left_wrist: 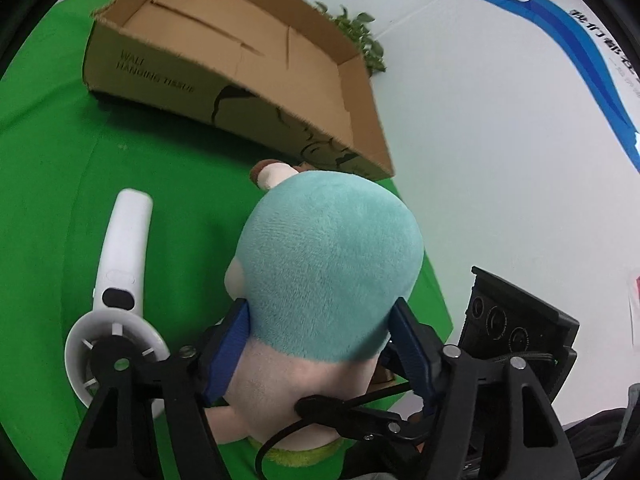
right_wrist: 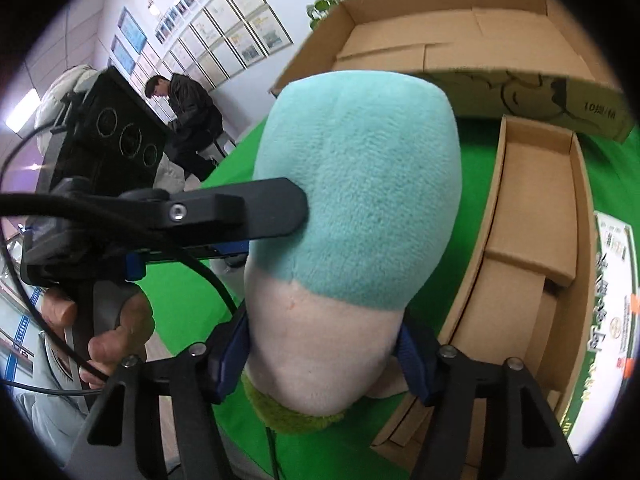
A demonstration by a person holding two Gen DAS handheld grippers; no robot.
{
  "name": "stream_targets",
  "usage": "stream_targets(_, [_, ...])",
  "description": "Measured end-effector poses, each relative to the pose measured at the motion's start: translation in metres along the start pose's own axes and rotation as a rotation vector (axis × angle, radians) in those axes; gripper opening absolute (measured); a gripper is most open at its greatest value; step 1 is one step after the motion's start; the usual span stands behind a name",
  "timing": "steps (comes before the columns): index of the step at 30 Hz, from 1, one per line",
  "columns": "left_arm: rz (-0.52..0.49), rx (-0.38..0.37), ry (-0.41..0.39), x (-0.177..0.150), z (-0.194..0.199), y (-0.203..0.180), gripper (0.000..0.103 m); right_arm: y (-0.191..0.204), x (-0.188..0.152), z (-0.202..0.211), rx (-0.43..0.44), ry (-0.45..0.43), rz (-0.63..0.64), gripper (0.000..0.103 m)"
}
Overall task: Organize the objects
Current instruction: 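Grasp the teal-and-pink plush toy with the right gripper and lift it, then carry the plush toy with the right gripper over the large cardboard box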
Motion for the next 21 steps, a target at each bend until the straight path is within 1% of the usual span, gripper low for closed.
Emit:
stream_targets(1, [-0.015,-0.003,-0.014,-0.001,0.0,-0.007,0.064,0.002,0.003,0.005,-0.009,-0.018,0.014,0.063])
stream_targets(4, [-0.102,-0.011,-0.079,0.012,0.021,-0.041,0.061,0.011,0.018,0.027,-0.04,-0.095,0.071,0.063])
stream_targets(8, [-0.25,-0.012,-0.17,0.043,0.05,-0.097,0.06,0.016,0.059,0.064,-0.074,-0.234,0.148,0.063])
stream_targets(10, [-0.331,-0.013,-0.22,0.066,0.069,-0.13,0.06,0.017,0.091,0.086,-0.088,-0.315,0.196,0.063])
stream_targets(12, [-0.406,-0.02,-0.277,0.091,0.088,-0.162,0.06,0.018,0.121,0.104,-0.099,-0.378,0.241,0.064])
stream_targets(13, [-0.435,-0.026,-0.305,0.101,0.099,-0.18,0.06,0.019,0.14,0.115,-0.108,-0.418,0.267,0.064])
stream_targets(16, [-0.519,-0.023,-0.377,0.14,0.123,-0.22,0.06,0.019,0.185,0.138,-0.123,-0.5,0.312,0.064])
stream_targets(18, [-0.545,-0.006,-0.4,0.163,0.13,-0.239,0.06,0.014,0.214,0.148,-0.116,-0.536,0.325,0.064])
stream_targets(19, [-0.55,0.004,-0.408,0.175,0.133,-0.247,0.06,0.013,0.229,0.146,-0.107,-0.545,0.326,0.064])
stream_targets(21, [-0.55,0.025,-0.417,0.194,0.136,-0.259,0.06,0.005,0.246,0.151,-0.083,-0.553,0.326,0.064])
Point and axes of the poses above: each gripper's, at about its wrist camera, not at the fingertips, and z roughly against the way its jaws point, y to its left, x to its top, the point moved 3 cm from there along -z, roughly the way its jaws point, and after that the axes turned 10 degrees about z, right-handed, at the moved point
